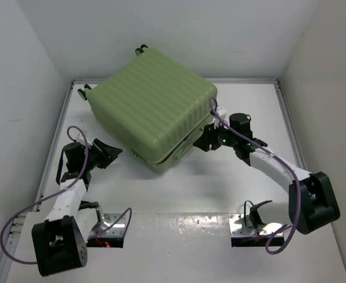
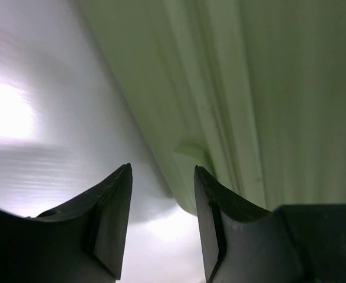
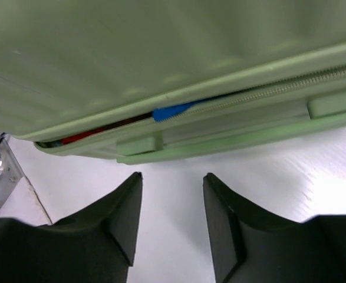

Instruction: Pack the luggage

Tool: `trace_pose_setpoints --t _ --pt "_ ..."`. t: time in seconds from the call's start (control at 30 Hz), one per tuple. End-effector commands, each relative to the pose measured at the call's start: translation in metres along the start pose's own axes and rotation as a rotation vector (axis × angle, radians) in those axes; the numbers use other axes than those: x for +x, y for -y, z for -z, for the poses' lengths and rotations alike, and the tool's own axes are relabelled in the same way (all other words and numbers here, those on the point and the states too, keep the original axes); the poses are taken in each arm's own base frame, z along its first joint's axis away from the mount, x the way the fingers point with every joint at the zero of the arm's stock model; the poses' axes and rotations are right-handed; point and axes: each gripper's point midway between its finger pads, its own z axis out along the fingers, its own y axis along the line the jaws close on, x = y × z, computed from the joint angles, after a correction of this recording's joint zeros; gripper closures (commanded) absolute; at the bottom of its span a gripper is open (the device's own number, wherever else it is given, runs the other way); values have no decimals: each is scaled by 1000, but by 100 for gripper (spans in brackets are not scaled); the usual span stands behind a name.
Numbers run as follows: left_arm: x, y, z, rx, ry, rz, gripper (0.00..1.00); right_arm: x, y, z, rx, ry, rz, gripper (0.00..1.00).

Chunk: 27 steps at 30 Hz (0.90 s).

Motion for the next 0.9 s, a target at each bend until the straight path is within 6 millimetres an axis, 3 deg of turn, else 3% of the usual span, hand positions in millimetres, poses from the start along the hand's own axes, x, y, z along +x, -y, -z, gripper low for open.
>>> trace_pose_setpoints --t 0.0,0.07,0.17,0.2,0.27,0.3,0.33,0.37,0.4,0.47,0.53,0.6,0.63,0.87 --pt "-6 48 -4 250 13 -18 52 -38 -17 4 -69 117 97 52" --pt "-8 53 -4 266 18 -64 48 -35 -22 10 -94 118 118 49" --pt "-53 55 5 193 129 -178 41 -38 -29 18 -107 127 171 48" --pt "-95 62 16 156 243 -218 36 -39 -31 22 -108 131 184 47" --pt "-130 50 22 47 282 -213 28 -44 -35 26 -114 133 216 47" --pt "-172 64 35 22 352 -224 25 -42 -36 29 -113 116 210 47" --pt "-185 40 18 -41 294 -146 24 -43 -36 30 -110 117 221 47" --pt "-196 35 14 -63 272 -112 24 -42 -36 30 -110 112 224 47" --pt "-220 41 20 -55 287 -49 22 -40 -33 31 -99 103 226 47" --pt "-236 31 6 -58 285 46 21 -40 -30 31 -89 101 228 47" --pt "-265 39 8 -56 371 105 21 -37 -26 31 -75 91 217 47" --pt "-272 37 -8 -61 356 180 19 -34 -23 29 -68 78 202 47" --pt "-282 52 -12 -35 360 176 17 -33 -23 28 -68 74 201 47" --pt "-310 72 -56 51 360 221 12 -37 -14 22 -44 57 183 47"
